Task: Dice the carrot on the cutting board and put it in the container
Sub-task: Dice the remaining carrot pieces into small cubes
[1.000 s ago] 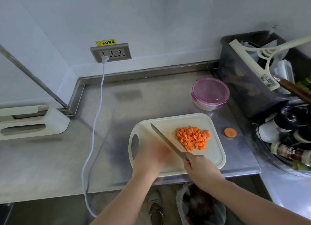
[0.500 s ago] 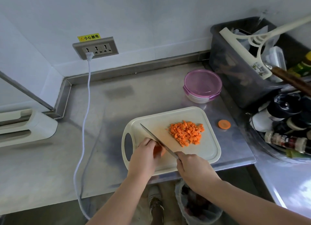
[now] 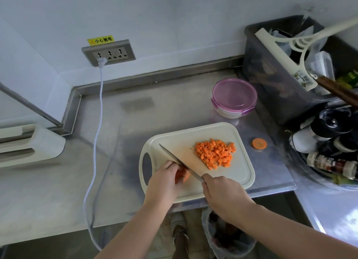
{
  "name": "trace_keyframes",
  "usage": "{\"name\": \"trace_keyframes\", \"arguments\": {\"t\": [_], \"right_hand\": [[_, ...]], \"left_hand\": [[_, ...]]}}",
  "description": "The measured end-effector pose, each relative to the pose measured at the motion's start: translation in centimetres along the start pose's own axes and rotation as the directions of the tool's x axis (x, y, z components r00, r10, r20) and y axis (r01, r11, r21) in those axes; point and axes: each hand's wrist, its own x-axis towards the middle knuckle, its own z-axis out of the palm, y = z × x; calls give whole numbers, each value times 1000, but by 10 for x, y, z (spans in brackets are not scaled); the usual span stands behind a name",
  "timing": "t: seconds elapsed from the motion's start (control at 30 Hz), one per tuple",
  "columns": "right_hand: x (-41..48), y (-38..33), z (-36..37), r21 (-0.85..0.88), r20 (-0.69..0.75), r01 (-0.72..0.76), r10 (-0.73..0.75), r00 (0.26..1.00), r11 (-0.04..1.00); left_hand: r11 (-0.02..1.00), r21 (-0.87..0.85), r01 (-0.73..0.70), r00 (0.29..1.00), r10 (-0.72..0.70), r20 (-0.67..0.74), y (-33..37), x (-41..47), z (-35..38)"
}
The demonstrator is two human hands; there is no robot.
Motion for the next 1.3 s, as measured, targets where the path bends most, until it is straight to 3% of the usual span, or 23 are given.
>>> {"name": "trace_keyframes", "arguments": {"t": [0.23, 0.6, 0.87, 0.93, 1.13, 1.3], "right_hand": [[3, -4, 2, -225, 58, 45, -33, 998, 973], [14, -5, -1, -231, 128, 60, -31, 991, 971], [20, -2, 11, -350, 171, 128, -71, 983, 928], [21, -3, 11, -310, 140, 98, -56, 989, 946], [28, 7, -2, 63, 113, -27, 19, 993, 998], [23, 1, -13, 14, 31, -9, 9, 999, 1000]], "left_hand": [[999, 40, 8, 999, -10, 51, 4, 3, -1], [996, 83, -32, 994, 23, 103, 7, 5, -9], [997, 67, -35, 993, 28, 113, 8, 4, -13], [998, 58, -31, 994, 24, 107, 7, 4, -11], [999, 28, -22, 996, 19, 92, 6, 1, -9], [1000, 8, -20, 998, 19, 53, 6, -4, -9]]}}
